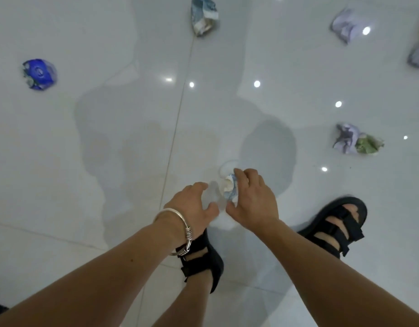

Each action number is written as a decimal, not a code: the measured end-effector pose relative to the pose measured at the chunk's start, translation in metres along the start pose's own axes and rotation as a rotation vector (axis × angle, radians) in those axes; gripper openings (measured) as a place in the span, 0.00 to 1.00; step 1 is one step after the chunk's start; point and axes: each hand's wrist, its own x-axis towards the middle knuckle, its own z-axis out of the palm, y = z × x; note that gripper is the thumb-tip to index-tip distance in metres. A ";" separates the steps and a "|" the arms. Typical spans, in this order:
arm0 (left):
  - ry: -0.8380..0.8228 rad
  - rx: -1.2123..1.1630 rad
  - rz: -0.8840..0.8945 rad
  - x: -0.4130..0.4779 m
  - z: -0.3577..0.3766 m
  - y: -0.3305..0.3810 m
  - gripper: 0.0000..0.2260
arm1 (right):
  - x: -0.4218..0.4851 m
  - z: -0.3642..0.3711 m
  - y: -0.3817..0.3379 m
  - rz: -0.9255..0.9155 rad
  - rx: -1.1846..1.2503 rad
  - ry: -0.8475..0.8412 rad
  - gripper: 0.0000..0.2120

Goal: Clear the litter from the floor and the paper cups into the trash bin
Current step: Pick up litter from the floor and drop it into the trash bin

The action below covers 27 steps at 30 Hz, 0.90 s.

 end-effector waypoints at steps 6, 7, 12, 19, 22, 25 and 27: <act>0.034 -0.234 0.101 -0.029 -0.028 0.085 0.23 | -0.035 -0.100 -0.014 -0.143 0.084 0.195 0.38; 0.042 -0.223 0.132 -0.034 -0.031 0.100 0.20 | -0.040 -0.116 -0.009 -0.149 0.081 0.213 0.38; 0.088 -0.123 0.208 -0.047 -0.033 0.163 0.14 | -0.054 -0.174 0.035 -0.147 0.064 0.222 0.41; 0.126 -0.003 0.141 -0.038 -0.020 0.210 0.12 | -0.062 -0.204 0.147 0.185 -0.013 0.073 0.44; 0.148 0.005 0.138 -0.012 -0.009 0.221 0.13 | -0.041 -0.206 0.189 0.355 -0.027 0.109 0.43; 0.130 0.036 0.183 0.027 0.006 0.225 0.14 | -0.005 -0.191 0.213 0.508 0.046 0.143 0.42; 0.124 0.040 0.209 0.057 0.015 0.220 0.14 | 0.025 -0.173 0.221 0.578 0.122 0.145 0.40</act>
